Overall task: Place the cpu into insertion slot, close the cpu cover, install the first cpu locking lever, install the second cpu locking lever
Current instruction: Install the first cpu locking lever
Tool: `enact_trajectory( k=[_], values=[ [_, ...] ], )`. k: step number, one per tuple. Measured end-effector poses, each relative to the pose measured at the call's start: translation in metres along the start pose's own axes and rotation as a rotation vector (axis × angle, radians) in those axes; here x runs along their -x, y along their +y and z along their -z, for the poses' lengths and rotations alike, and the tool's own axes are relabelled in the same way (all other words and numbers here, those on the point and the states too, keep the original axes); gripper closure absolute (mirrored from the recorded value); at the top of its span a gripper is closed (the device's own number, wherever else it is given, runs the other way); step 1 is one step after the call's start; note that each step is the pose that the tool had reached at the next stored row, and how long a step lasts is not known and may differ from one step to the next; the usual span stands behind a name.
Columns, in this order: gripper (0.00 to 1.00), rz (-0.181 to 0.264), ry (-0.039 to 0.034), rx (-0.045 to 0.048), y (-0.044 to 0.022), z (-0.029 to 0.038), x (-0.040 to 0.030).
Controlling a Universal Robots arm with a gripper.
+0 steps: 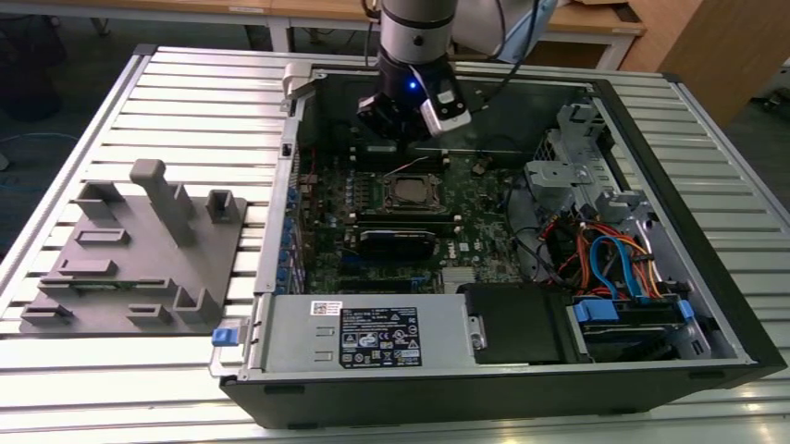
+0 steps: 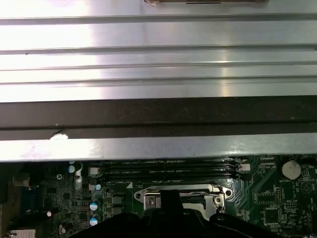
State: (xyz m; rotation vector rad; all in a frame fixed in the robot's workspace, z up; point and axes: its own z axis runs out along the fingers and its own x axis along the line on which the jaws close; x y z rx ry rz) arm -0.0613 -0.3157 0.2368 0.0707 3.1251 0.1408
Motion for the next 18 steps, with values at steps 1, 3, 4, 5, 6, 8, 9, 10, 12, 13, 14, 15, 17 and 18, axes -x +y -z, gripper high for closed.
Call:
enact_trajectory(
  k=[1, 3, 4, 5, 6, 8, 9, 10, 12, 13, 14, 15, 17, 18],
  values=[
    [0.9, 0.0, -0.0001, 0.0001, 0.0, -0.0007, 0.0005],
    [0.9, 0.0, 0.0, 0.0, 0.0, -0.0019, 0.0015],
    [0.9, 0.0, 0.0001, -0.0001, 0.0, -0.0025, 0.002],
    [0.9, 0.0, 0.0, 0.0, 0.0, -0.0032, 0.0027],
    [0.9, 0.0, 0.0001, -0.0001, -0.0001, -0.004, 0.0033],
    [0.9, 0.0, 0.0, 0.0, -0.0001, -0.0056, 0.0046],
    [0.9, 0.0, 0.0, 0.0, -0.0002, -0.0063, 0.0053],
    [0.9, 0.0, 0.0, 0.0, -0.0002, -0.0068, 0.0062],
    [0.9, 0.0, 0.0001, -0.0002, -0.0001, -0.0077, 0.0083],
    [0.9, 0.0, 0.0001, -0.0001, -0.0001, -0.0082, 0.0095],
    [0.9, 0.0, 0.0, 0.0, -0.0001, -0.0087, 0.0105],
    [0.9, 0.0, 0.0, 0.0, -0.0002, -0.0093, 0.0113],
    [0.9, 0.0, 0.0001, -0.0001, -0.0002, -0.0104, 0.0124],
    [0.9, 0.0, 0.0, 0.0, -0.0002, -0.011, 0.0127]
  ],
)
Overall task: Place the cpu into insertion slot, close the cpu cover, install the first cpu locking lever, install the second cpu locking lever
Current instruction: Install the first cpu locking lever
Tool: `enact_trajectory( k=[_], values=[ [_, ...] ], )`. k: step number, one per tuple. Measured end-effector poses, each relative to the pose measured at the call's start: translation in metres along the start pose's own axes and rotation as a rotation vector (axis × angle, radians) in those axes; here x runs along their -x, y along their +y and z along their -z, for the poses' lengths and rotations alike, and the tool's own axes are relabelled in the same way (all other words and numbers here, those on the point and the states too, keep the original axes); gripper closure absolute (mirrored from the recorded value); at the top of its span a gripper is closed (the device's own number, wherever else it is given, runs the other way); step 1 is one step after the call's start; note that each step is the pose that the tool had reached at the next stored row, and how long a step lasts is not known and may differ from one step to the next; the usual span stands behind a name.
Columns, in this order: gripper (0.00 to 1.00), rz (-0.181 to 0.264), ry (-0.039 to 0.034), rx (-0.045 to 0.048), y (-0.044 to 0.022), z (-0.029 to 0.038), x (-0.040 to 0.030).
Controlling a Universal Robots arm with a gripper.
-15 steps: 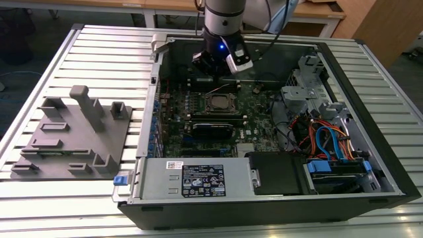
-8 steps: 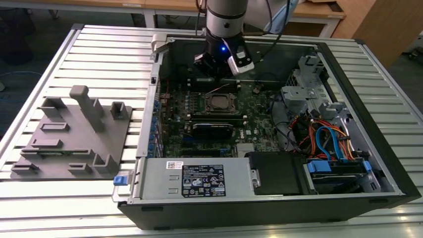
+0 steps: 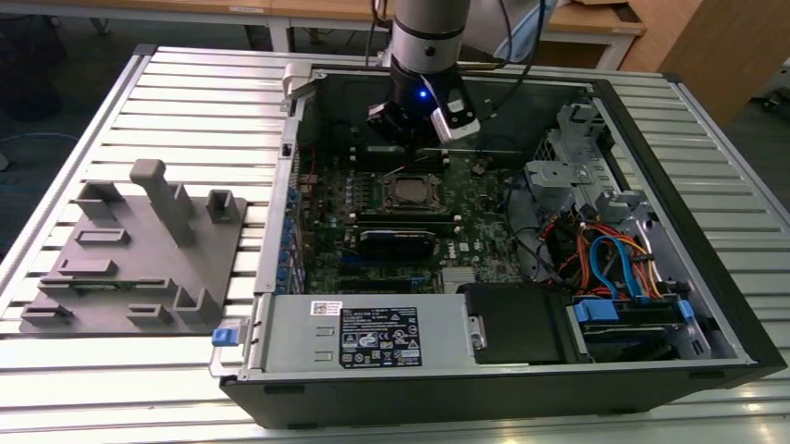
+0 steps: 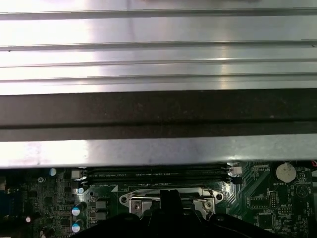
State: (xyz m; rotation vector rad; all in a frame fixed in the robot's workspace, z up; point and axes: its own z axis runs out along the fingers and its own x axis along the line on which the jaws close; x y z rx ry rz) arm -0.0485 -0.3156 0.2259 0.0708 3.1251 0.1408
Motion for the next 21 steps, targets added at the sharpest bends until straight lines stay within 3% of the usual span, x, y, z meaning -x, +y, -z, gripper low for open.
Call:
enact_trajectory(
  k=[21],
  values=[
    [0.9, 0.0, 0.0001, 0.0022, 0.0035, -0.0053, 0.0035]
  ],
)
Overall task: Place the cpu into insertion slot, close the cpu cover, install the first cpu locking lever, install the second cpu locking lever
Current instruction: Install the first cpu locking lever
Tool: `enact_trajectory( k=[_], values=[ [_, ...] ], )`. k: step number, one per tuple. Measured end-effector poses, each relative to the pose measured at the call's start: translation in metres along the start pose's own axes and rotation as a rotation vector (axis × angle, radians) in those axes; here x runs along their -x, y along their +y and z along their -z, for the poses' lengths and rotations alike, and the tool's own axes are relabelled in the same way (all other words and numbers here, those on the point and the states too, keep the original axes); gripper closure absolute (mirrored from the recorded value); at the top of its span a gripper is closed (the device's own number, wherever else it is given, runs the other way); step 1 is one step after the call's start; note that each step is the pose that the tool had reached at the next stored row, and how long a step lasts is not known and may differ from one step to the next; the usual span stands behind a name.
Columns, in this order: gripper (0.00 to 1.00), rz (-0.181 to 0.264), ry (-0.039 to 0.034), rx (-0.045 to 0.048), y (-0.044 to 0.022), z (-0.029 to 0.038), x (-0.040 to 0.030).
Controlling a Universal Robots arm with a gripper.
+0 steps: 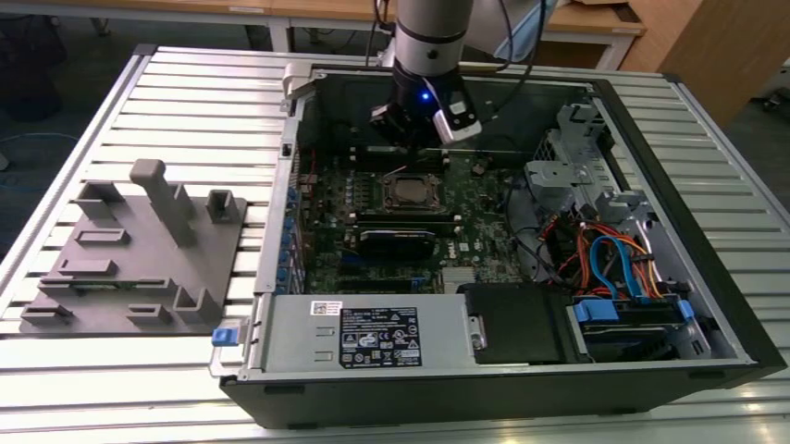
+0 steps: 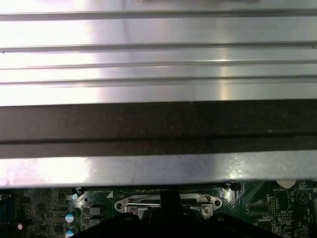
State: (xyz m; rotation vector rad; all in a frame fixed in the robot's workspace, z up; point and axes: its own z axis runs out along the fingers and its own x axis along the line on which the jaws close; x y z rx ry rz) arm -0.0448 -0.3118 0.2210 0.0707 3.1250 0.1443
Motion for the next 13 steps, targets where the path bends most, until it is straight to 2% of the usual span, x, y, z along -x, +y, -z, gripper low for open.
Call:
enact_trajectory(
  k=[13],
  values=[
    [0.9, -0.002, -0.0001, 0.0011, 0.0, -0.005, 0.0043]
  ],
)
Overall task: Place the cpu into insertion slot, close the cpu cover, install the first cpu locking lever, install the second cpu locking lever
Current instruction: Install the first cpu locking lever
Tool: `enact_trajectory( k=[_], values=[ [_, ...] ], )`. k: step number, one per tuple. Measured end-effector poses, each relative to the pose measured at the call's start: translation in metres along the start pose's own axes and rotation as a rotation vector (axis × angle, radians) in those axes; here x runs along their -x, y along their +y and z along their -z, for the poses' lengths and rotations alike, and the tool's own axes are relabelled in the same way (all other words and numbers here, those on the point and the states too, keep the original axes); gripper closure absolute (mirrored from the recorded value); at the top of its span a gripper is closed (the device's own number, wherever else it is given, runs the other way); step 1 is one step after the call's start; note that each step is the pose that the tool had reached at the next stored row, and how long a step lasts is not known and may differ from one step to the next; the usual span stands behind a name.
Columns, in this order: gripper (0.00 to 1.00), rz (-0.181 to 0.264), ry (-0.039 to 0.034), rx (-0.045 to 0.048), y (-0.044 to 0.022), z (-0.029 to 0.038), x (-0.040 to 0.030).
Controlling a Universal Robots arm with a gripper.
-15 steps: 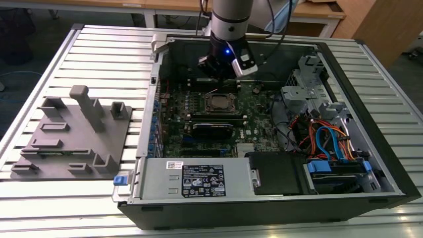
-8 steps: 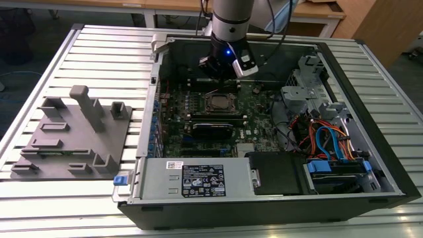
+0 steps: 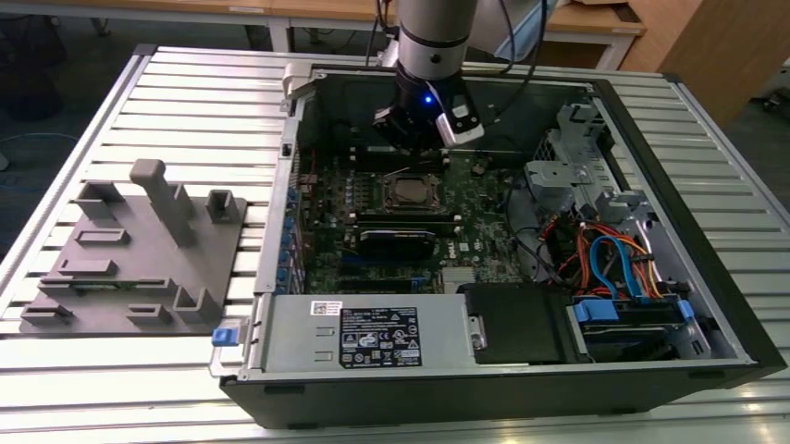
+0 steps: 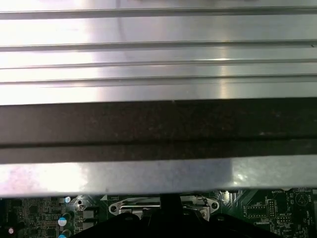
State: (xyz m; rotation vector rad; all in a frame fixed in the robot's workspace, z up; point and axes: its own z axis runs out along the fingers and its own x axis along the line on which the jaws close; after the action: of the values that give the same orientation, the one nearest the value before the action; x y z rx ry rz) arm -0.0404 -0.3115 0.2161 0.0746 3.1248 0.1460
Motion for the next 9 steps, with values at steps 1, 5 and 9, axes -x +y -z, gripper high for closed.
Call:
enact_trajectory(
  k=[1, 5, 9],
  values=[
    [0.9, 0.0, 0.0, -0.0001, 0.0, -0.0003, 0.0003],
    [0.9, -0.002, -0.0002, -0.0001, -0.0002, -0.0027, 0.0023],
    [0.9, -0.003, -0.0003, -0.0001, -0.0003, -0.0048, 0.0037]
  ],
)
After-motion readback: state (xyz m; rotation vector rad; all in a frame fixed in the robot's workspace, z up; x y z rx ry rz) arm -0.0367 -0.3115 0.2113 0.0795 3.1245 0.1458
